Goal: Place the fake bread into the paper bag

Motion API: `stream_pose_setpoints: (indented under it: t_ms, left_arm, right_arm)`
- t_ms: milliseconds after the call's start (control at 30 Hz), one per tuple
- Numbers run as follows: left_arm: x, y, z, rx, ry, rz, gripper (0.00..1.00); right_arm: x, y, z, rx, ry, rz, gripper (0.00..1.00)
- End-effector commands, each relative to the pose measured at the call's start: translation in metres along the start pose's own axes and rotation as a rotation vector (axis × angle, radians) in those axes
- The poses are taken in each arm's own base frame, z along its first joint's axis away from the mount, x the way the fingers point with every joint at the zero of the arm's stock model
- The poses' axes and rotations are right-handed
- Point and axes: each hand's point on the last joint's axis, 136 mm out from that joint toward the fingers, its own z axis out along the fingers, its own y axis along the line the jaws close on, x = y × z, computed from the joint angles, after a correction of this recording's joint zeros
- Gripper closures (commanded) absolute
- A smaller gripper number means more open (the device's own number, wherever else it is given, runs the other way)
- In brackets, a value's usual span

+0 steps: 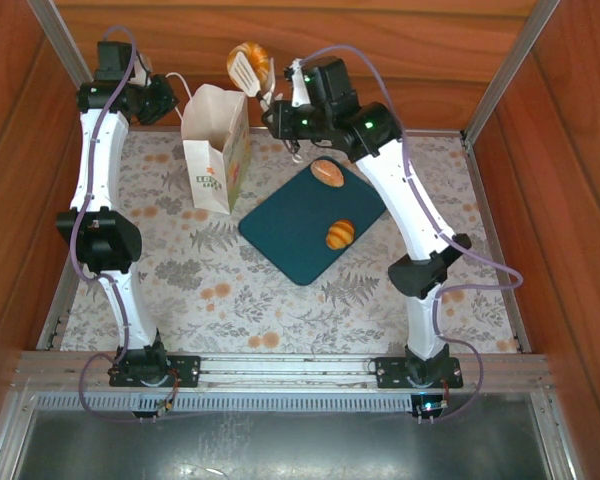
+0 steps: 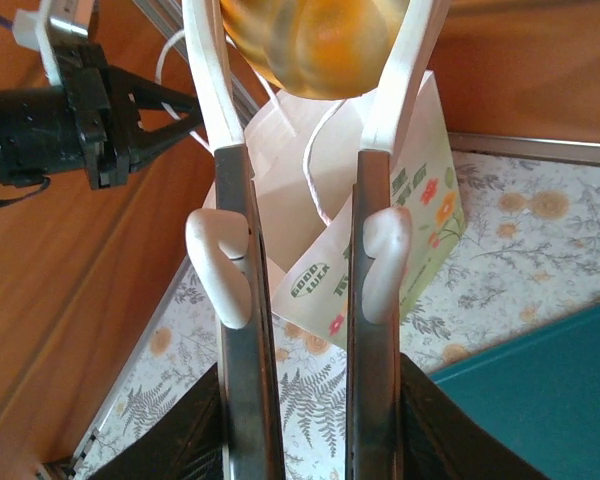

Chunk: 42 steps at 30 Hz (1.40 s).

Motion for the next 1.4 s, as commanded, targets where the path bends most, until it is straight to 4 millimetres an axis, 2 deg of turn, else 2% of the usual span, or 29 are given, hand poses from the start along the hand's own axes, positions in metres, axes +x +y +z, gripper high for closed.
stream_pose_setpoints:
  t_ms: [0, 167, 400, 667, 867, 1133, 1367]
  left_arm:
    - [-0.009, -0.007, -0.008, 0.029, -0.024, 0.004, 1.0]
    - [-0.009, -0.006, -0.008, 0.029, -0.025, 0.005, 1.0]
    - [-0.009, -0.007, -0.007, 0.036, -0.021, 0.003, 1.0]
    - [-0.01, -0.008, -0.009, 0.036, -0.025, 0.004, 1.0]
    - [-0.01, -0.008, -0.009, 0.036, -0.025, 0.004, 1.0]
    - [-0.009, -0.008, -0.009, 0.035, -0.023, 0.006, 1.0]
    - [-0.009, -0.008, -0.009, 0.034, -0.024, 0.007, 1.0]
  right_arm:
    - [-0.028, 0.028, -0.009, -0.093, -0.115, -0.028, 0.63]
    - [-0.026, 0.039, 0.005, -0.14, -0.113, -0.037, 0.62]
    - [-0.018, 0.042, 0.026, -0.16, -0.084, -0.031, 0.61]
    - [0.005, 0.037, 0.056, -0.17, 0.002, -0.01, 0.6]
    - [0.023, 0.029, 0.072, -0.156, 0.067, 0.002, 0.55]
    - [0.029, 0.028, 0.076, -0.162, 0.088, 0.014, 0.44]
    - [0.024, 0.033, 0.069, -0.177, 0.075, 0.019, 0.44]
